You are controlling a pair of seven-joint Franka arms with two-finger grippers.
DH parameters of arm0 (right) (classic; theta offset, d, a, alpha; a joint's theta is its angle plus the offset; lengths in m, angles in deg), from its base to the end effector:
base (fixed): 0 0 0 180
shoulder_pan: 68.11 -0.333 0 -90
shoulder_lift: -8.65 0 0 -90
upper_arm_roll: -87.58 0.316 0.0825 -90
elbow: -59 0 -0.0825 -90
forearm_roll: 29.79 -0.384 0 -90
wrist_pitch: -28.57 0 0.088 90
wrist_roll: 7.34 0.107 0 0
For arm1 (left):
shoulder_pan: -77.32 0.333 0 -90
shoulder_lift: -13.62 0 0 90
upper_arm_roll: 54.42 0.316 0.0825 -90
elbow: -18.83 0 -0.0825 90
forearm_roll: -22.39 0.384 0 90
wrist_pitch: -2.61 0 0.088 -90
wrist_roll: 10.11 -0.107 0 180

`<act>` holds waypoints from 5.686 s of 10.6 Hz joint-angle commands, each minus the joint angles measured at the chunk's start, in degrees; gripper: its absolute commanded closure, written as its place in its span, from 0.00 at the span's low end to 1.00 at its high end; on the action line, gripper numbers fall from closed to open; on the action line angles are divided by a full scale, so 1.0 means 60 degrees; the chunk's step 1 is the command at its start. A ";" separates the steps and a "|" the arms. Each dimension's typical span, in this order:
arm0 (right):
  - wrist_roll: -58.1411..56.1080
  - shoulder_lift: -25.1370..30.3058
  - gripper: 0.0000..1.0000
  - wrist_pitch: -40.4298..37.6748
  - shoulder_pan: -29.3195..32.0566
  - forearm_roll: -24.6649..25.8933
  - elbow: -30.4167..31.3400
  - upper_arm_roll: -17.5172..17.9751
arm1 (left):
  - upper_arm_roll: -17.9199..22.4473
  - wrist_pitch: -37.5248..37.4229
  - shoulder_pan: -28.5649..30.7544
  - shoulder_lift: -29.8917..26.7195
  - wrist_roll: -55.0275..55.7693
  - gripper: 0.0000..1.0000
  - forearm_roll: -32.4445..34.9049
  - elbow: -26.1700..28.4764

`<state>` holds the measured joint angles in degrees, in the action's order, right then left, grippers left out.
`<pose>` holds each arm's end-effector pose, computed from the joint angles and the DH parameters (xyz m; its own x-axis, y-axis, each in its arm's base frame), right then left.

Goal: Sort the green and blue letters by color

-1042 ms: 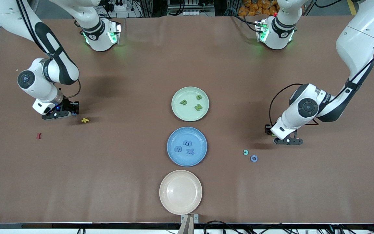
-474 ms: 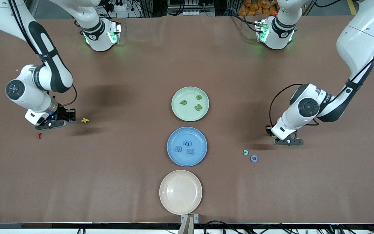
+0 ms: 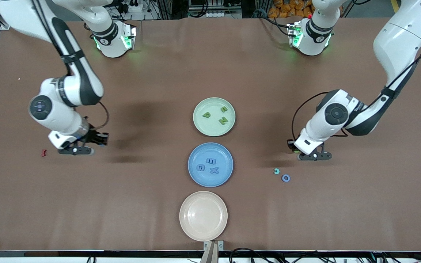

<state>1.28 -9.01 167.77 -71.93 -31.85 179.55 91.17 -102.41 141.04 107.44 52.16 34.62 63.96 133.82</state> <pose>0.5770 0.0746 0.2726 0.9986 -0.0515 0.0104 -0.0509 -0.9977 -0.0450 0.5769 -0.1689 0.2160 0.9984 0.0329 0.0462 0.0313 -0.9989 0.0357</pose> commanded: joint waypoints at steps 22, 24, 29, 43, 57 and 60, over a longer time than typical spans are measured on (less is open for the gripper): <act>0.5513 -0.4441 0.00 0.0259 -0.3542 -0.0492 -0.5809 -0.0085 | -0.1259 -0.2022 -0.4581 -0.0287 0.8760 0.00 -0.0878 -0.1847; 0.4181 -0.4017 0.00 -0.1148 -0.2737 -0.0215 -0.5780 -0.0099 | -0.1259 -0.2138 -0.4259 -0.0243 0.8716 0.00 -0.0893 -0.2374; 0.1267 -0.2992 0.00 -0.2092 -0.0643 0.1295 -0.4933 -0.0216 | -0.1245 -0.2662 -0.2707 -0.0155 0.8176 0.00 -0.1376 -0.2787; -0.1234 0.1870 0.00 -0.6643 0.0621 0.0829 -0.4828 -0.1257 | -0.0648 -0.5435 0.0358 -0.1119 0.1601 0.00 -0.2749 -0.3108; -0.0543 0.2373 0.00 -0.8726 0.0432 0.0021 -0.5910 -0.1608 | 0.7017 -0.4440 -0.5049 -0.6935 -0.4570 0.00 -0.7058 -0.0662; -0.0601 0.2372 0.00 -0.8977 0.0416 0.0006 -0.6117 -0.1652 | 0.7017 -0.4190 -0.4961 -0.7113 -0.4628 0.00 -0.7221 -0.1655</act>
<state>-3.06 4.94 115.21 -69.28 -31.67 143.92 81.45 -61.21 115.32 77.95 10.69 9.02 22.21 127.14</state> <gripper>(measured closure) 0.000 0.000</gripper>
